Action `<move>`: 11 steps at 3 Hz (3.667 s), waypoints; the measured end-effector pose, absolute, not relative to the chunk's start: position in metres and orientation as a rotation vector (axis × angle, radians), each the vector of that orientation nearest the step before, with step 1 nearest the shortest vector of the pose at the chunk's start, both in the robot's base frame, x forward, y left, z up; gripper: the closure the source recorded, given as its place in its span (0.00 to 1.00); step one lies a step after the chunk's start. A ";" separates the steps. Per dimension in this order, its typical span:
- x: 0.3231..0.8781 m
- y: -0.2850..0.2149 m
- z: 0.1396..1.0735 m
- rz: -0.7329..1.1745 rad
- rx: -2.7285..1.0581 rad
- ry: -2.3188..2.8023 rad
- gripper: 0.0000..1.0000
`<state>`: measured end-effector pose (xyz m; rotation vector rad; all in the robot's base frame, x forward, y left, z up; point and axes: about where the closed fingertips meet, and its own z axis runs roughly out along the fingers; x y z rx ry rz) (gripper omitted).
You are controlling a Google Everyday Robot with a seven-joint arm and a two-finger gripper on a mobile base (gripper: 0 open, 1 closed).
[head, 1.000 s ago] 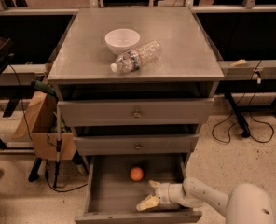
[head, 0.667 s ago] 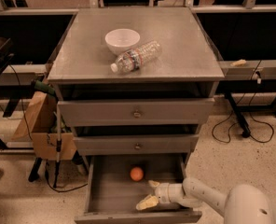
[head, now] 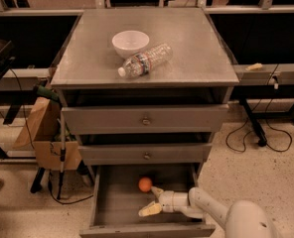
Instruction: Pick orange from bottom drawer and place on counter
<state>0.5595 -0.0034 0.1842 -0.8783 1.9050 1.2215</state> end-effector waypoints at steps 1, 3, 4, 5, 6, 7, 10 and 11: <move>0.580 -0.001 0.200 1.149 -0.832 1.834 0.00; 0.605 -0.010 0.212 0.927 -0.708 1.813 0.00; 0.613 -0.007 0.206 0.875 -0.701 1.815 0.00; 0.626 0.003 0.196 0.817 -0.726 1.828 0.00; 0.637 0.007 0.194 0.747 -0.735 1.829 0.00; 0.644 0.008 0.195 0.669 -0.743 1.832 0.00; 0.667 0.007 0.174 0.455 -0.783 1.923 0.00; 0.677 0.004 0.168 0.389 -0.797 1.961 0.00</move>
Offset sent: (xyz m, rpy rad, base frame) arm 0.0546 -0.0213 0.0351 -0.0376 -0.2376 -0.3539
